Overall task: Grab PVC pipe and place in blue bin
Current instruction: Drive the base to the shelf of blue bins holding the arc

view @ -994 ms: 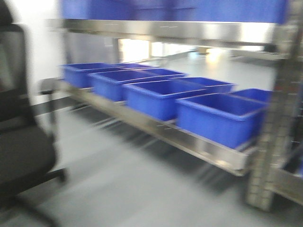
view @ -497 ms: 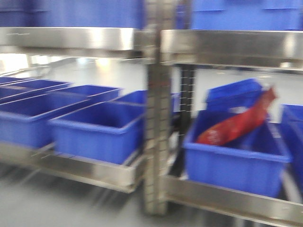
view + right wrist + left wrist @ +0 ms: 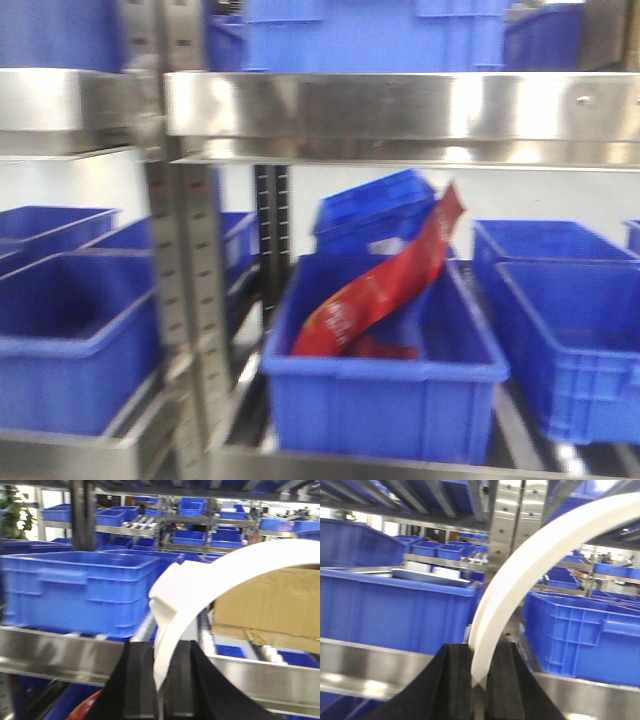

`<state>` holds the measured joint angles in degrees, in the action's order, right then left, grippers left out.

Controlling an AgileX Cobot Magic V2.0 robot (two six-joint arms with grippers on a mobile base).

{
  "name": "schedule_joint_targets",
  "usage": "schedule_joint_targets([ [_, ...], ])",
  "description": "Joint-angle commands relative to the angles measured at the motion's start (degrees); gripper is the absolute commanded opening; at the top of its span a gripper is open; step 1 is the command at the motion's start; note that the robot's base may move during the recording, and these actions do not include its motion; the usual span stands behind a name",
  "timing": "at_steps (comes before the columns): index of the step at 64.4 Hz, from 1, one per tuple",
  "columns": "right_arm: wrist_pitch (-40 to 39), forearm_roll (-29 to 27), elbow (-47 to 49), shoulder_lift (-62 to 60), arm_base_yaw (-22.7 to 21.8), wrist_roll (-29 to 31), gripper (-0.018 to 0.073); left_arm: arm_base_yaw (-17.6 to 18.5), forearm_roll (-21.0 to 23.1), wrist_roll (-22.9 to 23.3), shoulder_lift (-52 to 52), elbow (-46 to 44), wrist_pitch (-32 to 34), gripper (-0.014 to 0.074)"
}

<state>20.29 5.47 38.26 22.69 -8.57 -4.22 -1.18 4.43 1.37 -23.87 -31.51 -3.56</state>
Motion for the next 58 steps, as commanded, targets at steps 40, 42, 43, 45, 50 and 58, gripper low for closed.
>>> schedule_joint_targets([
  [40, -1.6, 0.5, 0.06, 0.03, -0.31, 0.28, -0.0168, 0.24, 0.15, 0.34, 0.21, 0.01, 1.75, -0.0111],
  [42, -1.6, 0.5, 0.06, 0.03, -0.31, 0.28, -0.0168, 0.24, 0.15, 0.34, 0.21, 0.01, 1.75, -0.0111],
  [43, -1.6, 0.5, 0.06, 0.03, -0.31, 0.28, -0.0168, 0.24, 0.15, 0.34, 0.21, 0.01, 1.75, -0.0111],
  [45, -1.6, 0.5, 0.06, 0.03, -0.31, 0.28, -0.0168, 0.24, 0.15, 0.34, 0.21, 0.01, 1.75, -0.0111],
  [50, -1.6, 0.5, 0.06, 0.03, -0.31, 0.28, -0.0168, 0.24, 0.15, 0.34, 0.21, 0.01, 1.75, -0.0111],
  [58, -1.7, 0.5, 0.06, 0.03, -0.31, 0.28, -0.0168, 0.24, 0.15, 0.34, 0.21, 0.01, 1.75, -0.0111],
])
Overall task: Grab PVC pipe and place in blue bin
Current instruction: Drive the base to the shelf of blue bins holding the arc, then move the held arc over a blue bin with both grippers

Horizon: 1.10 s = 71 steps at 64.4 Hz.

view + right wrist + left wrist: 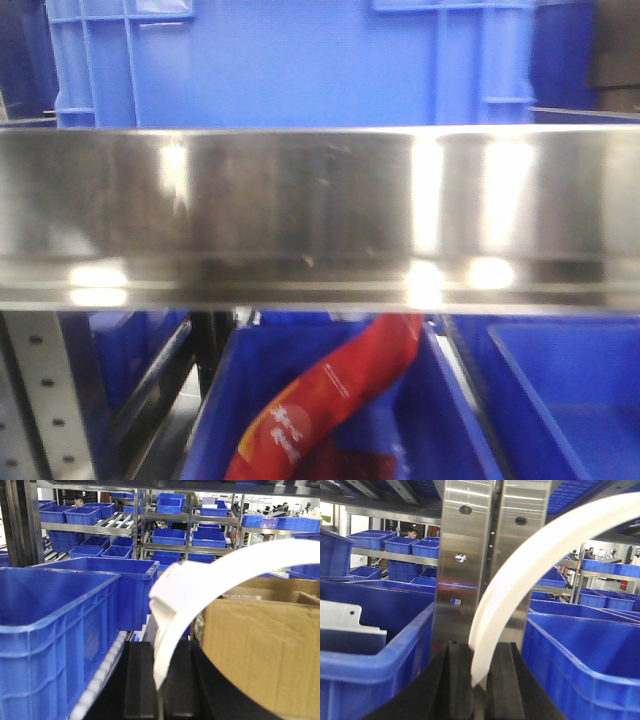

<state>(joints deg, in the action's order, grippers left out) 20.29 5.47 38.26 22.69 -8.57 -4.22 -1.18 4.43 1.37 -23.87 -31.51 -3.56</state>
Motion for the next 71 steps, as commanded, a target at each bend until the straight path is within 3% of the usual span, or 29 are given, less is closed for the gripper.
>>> schedule_joint_targets([
  [1, -1.7, 0.5, 0.06, 0.03, -0.31, 0.28, -0.0168, 0.24, 0.15, 0.34, 0.21, 0.01, 1.75, -0.0111],
  [47, -1.7, 0.5, 0.06, 0.03, -0.31, 0.28, -0.0168, 0.24, 0.15, 0.34, 0.21, 0.01, 1.75, -0.0111],
  [71, -8.27, 0.5, 0.06, 0.03, -0.31, 0.28, -0.0168, 0.24, 0.15, 0.34, 0.21, -0.22, 3.99, -0.0111],
])
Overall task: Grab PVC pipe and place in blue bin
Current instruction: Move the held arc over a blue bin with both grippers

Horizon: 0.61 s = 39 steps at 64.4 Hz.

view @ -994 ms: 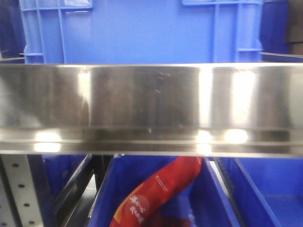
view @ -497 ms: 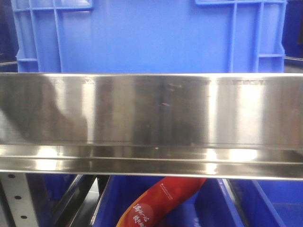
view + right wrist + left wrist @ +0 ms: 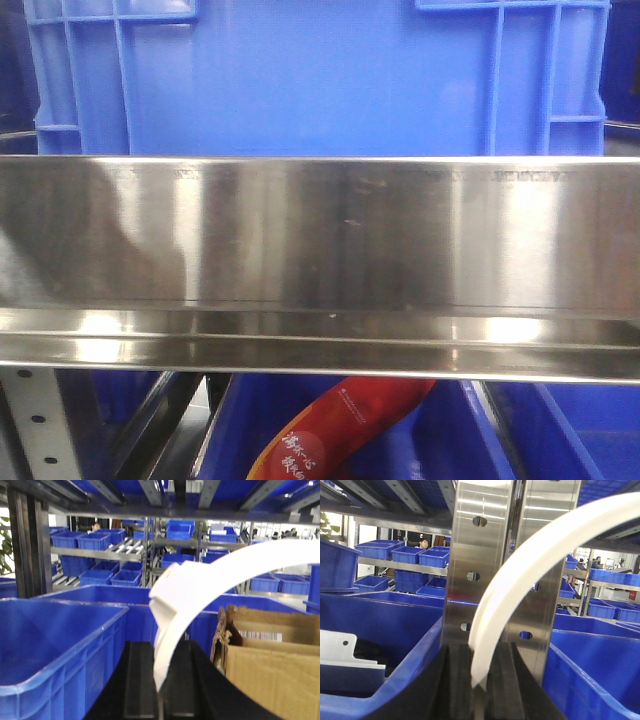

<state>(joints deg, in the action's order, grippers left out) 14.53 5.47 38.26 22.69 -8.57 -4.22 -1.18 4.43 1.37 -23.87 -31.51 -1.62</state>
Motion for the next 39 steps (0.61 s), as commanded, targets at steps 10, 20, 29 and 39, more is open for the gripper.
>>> schedule_joint_targets([
  [10, -3.96, 0.38, 0.06, 0.03, -0.31, 0.28, -0.0168, 0.24, 0.15, 0.34, 0.21, -0.22, 2.05, -0.0111],
  [20, -0.25, -4.78, 0.43, 1.04, -0.19, 0.28, -0.0168, 0.67, 0.39, 0.34, -0.07, -1.62, -2.22, -0.0111],
  [29, 0.82, -7.55, 4.86, 3.88, 2.97, 4.93, -0.0168, 3.22, -0.91, -2.38, -2.42, -9.33, -8.73, -0.0111],
  [39, 1.35, -7.55, 11.07, 10.2, 8.41, 7.0, -0.0168, 8.49, -0.91, -5.53, -8.97, -19.26, -14.71, -0.0111],
])
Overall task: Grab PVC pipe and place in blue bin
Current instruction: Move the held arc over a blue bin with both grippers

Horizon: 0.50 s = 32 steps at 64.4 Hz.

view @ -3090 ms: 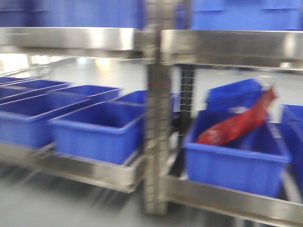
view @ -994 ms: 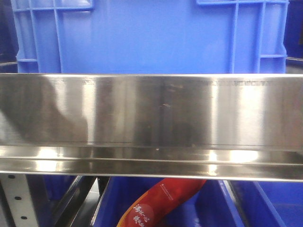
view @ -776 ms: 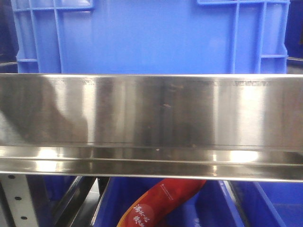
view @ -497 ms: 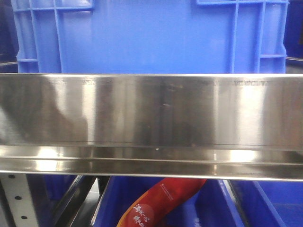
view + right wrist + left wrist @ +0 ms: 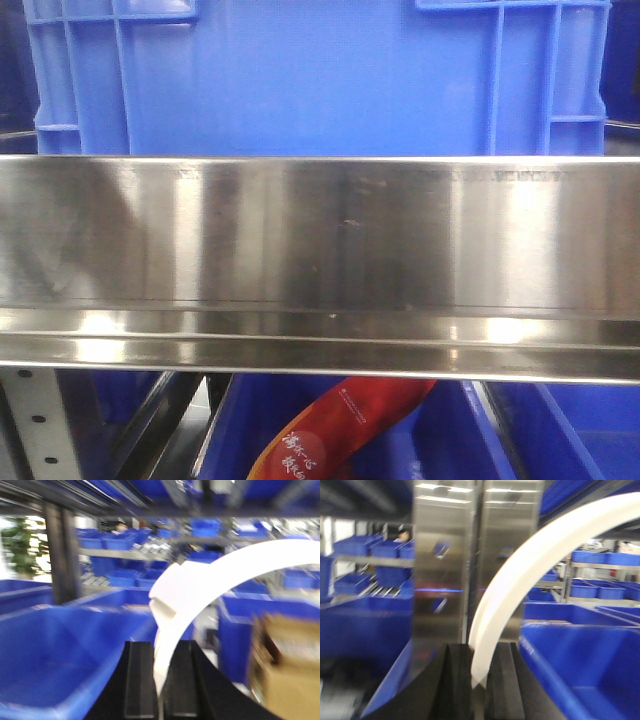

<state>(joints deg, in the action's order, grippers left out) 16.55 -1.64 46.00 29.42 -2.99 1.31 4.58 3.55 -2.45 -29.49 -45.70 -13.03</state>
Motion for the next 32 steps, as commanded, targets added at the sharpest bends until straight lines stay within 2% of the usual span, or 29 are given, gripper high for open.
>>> schedule_joint_targets([
  [1, -0.66, -0.44, 3.89, 4.54, 3.46, 1.47, -0.0168, 3.37, -0.03, -1.91, -4.12, -5.97, -4.02, -0.0111],
  [8, -0.58, -0.44, 7.98, 10.34, 8.47, 1.47, -0.0168, 8.7, -0.03, -3.55, -10.04, -11.65, -7.24, -0.0111],
  [22, -0.7, -0.29, 16.48, 23.36, 17.7, 1.47, -0.0168, 19.98, -2.07, -3.55, -23.86, -22.12, -7.18, -0.0111],
  [27, -0.49, -0.29, 19.98, 28.24, 19.78, 1.47, -0.0168, 22.31, -2.69, -3.55, -28.73, -25.23, -6.35, -0.0111],
  [32, -0.36, -0.29, 23.04, 32.45, 21.67, 1.47, -0.0168, 23.18, -2.69, -3.55, -33.95, -28.66, -4.23, -0.0111],
])
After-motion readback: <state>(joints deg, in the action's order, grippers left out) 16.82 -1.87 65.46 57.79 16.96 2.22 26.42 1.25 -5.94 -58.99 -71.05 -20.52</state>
